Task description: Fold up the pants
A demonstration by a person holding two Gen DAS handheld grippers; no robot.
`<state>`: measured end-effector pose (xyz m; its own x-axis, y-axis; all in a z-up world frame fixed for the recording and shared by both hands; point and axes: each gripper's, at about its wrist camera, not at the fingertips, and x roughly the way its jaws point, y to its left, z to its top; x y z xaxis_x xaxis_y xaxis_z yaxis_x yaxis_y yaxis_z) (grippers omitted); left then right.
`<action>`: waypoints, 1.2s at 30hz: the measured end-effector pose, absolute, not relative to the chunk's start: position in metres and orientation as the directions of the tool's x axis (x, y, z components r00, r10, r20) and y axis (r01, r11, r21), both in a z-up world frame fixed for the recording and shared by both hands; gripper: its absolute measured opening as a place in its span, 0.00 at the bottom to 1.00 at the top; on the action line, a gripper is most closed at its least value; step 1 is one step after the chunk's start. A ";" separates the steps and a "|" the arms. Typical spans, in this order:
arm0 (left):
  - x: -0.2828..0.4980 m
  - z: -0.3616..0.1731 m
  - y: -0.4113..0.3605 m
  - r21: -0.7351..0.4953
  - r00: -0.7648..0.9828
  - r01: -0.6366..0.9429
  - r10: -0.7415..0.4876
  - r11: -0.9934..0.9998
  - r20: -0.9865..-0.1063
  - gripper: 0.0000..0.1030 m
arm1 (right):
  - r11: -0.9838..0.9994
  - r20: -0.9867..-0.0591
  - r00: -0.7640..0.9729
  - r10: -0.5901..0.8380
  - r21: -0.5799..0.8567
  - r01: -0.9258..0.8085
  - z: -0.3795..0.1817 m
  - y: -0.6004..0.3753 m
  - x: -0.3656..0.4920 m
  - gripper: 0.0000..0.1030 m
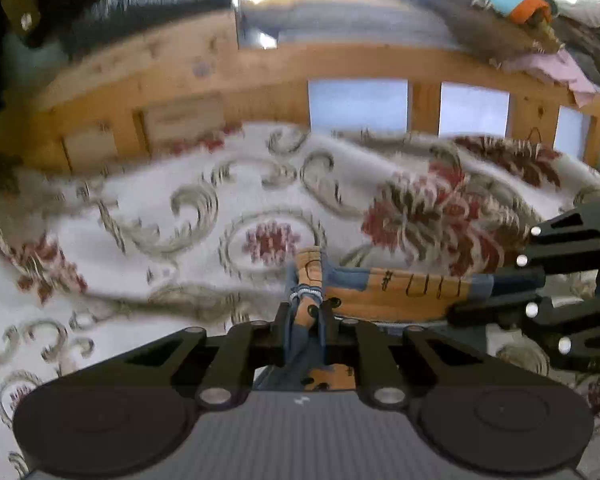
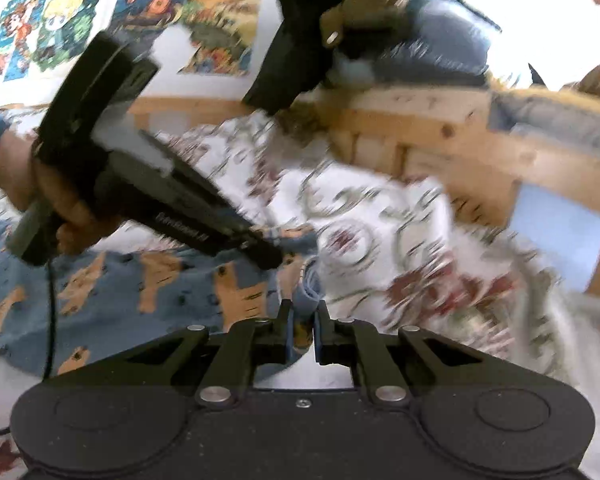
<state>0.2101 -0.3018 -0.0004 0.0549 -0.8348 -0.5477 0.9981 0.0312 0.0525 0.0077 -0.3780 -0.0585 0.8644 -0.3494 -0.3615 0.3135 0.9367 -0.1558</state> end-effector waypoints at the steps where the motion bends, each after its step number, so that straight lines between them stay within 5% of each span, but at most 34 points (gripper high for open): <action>1: 0.207 0.001 -0.302 0.061 0.062 0.998 -0.846 0.035 -0.530 0.14 | 0.930 -0.352 0.861 -0.367 -0.163 0.329 -0.057 -0.379 0.007 0.09; 7: 0.198 -0.032 -0.337 0.065 0.111 0.994 -0.802 0.090 -0.587 0.17 | 0.916 -0.493 0.783 -0.378 -0.080 0.392 -0.076 -0.407 0.019 0.09; 12: 0.213 -0.039 -0.337 -0.005 0.129 0.986 -0.787 0.165 -0.603 0.56 | 0.898 -0.533 0.779 -0.330 0.077 0.433 -0.079 -0.429 0.013 0.17; 23: 0.256 -0.015 -0.281 -0.359 0.106 0.859 -0.814 0.364 -0.571 0.81 | 0.810 -0.562 0.802 -0.201 0.365 0.458 -0.078 -0.444 0.006 0.52; 26: 0.262 -0.015 -0.273 -0.519 0.001 0.786 -0.841 0.335 -0.541 0.81 | 0.750 -0.561 0.801 -0.208 0.434 0.499 -0.080 -0.456 0.008 0.35; 27: 0.262 -0.014 -0.273 -0.559 -0.028 0.761 -0.845 0.328 -0.533 0.81 | 0.726 -0.558 0.798 -0.227 0.449 0.521 -0.081 -0.460 0.007 0.18; 28: 0.266 -0.014 -0.273 -0.601 -0.058 0.732 -0.850 0.320 -0.523 0.81 | 0.709 -0.547 0.802 -0.239 0.466 0.529 -0.083 -0.463 0.005 0.13; 36: 0.276 -0.002 -0.255 -0.733 -0.162 0.624 -0.872 0.272 -0.461 0.83 | 0.920 -0.413 0.864 -0.288 0.132 0.369 -0.056 -0.397 0.015 0.10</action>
